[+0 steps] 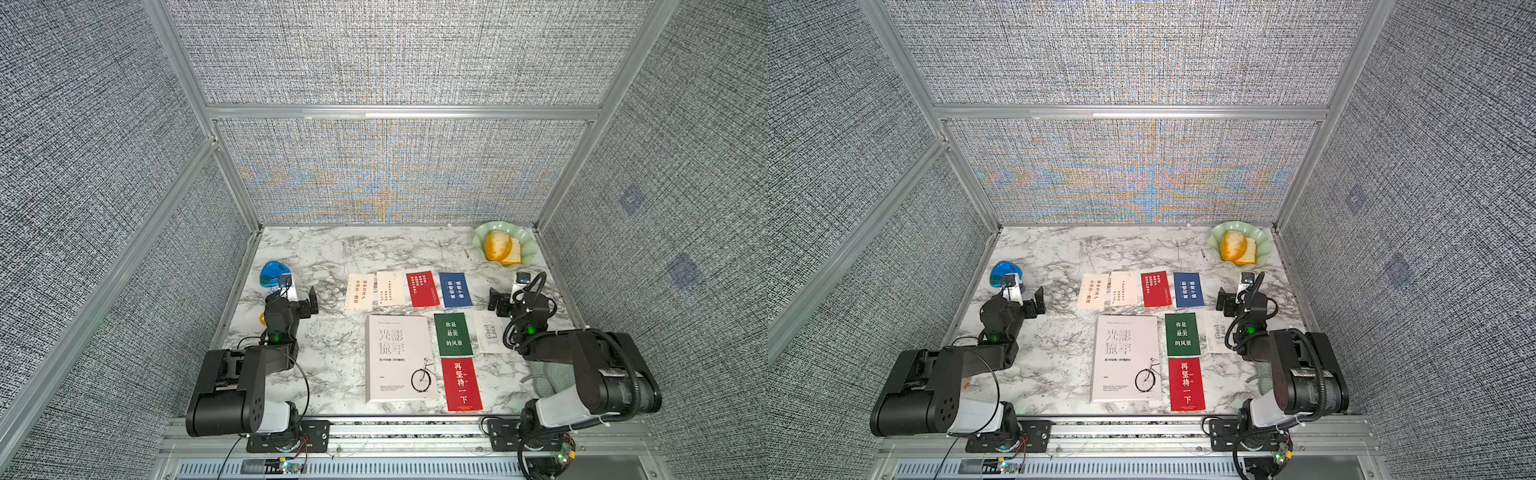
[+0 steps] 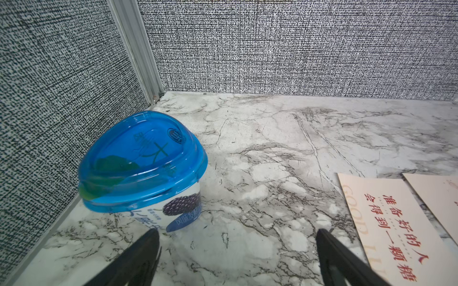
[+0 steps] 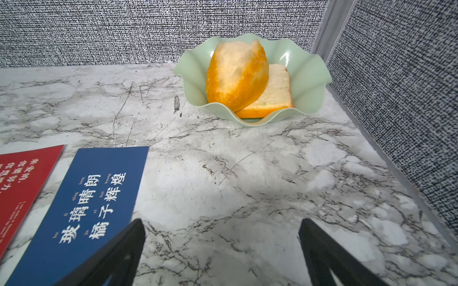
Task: Place the photos into the photo albums
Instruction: Open the photo album at the center of the board.
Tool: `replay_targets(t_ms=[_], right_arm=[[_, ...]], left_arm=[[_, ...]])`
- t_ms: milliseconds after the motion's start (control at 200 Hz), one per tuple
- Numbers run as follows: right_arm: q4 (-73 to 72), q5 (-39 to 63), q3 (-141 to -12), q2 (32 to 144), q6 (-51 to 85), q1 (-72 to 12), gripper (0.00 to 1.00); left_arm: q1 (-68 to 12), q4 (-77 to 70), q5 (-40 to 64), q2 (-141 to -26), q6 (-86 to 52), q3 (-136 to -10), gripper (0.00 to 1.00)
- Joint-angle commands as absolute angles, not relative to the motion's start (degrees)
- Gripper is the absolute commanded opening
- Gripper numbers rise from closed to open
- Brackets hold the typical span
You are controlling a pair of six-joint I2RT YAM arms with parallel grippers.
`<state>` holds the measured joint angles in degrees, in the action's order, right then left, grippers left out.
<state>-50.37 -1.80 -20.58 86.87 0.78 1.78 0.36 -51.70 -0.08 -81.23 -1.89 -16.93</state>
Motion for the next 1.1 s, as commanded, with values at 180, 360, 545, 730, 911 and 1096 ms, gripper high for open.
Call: replay_targets(t_ms=[180,360,545,730,911,1096], right_arm=[[-51.5,-9.6,-19.7,84.1,0.2,-0.8,0.99],[-22.8,-31.2,-31.9,76.9,9.1,-5.8,0.99],[29.3,-42.7,-64.3,84.7,36.2,-5.6,0.99],[38.3,-33.9,-70.9,87.4,29.3,-12.4,0.98],[32.8,-15.7,-64.8,78.1,24.2,-17.8,0.99],[24.8,7.0,-57.9,70.8,26.1,-18.9,0.99]], left_arm=[[-0.8,-49.1,-5.6,-75.6,-2.6,-16.5,0.99],[-5.0,-30.0,-19.7,-66.7,-8.8,-21.9,0.99],[-11.0,-22.2,-27.1,-60.9,-14.6,-25.0,0.99],[-18.7,-14.3,-24.8,-62.4,-18.4,-30.9,0.99],[-24.4,-5.0,-13.6,-65.3,-22.8,-37.4,0.99],[-26.1,2.1,-1.4,-69.6,-24.4,-42.8,0.87]])
